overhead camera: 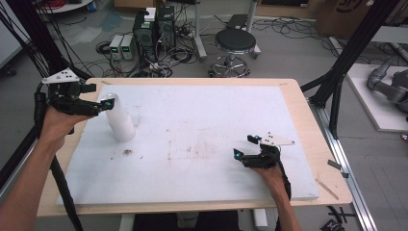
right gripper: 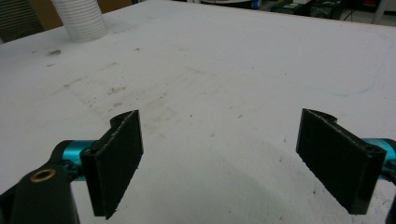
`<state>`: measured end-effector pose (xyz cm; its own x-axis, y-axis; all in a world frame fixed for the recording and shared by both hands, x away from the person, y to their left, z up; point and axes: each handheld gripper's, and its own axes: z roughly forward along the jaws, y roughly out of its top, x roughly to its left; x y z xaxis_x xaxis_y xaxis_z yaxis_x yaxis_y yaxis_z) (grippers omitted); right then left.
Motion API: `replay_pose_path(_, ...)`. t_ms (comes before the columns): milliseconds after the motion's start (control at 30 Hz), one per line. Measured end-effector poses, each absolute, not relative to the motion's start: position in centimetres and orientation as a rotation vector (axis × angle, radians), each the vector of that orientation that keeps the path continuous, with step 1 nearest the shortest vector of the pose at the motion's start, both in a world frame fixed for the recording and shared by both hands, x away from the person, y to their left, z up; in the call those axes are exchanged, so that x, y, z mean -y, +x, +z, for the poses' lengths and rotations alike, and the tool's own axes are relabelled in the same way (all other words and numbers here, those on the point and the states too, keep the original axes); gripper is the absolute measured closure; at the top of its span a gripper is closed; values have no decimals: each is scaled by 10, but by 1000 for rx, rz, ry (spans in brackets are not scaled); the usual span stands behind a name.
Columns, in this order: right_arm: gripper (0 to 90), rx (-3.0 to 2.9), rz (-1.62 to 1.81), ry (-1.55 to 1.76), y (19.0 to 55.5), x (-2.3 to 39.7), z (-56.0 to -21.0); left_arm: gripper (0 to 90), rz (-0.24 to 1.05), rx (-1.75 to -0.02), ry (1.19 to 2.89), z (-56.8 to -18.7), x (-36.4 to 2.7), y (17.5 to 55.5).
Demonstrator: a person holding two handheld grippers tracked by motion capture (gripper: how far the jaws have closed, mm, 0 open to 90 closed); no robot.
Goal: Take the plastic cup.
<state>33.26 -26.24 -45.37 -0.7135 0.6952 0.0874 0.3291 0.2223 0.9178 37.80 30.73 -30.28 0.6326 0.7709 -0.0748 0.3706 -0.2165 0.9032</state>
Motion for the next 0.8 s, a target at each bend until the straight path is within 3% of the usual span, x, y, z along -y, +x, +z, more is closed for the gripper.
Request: replay_pose_path(800, 146, -2163, 1494, 954, 333, 262, -454, 25, 421, -1030, 2047, -336, -287, 415)
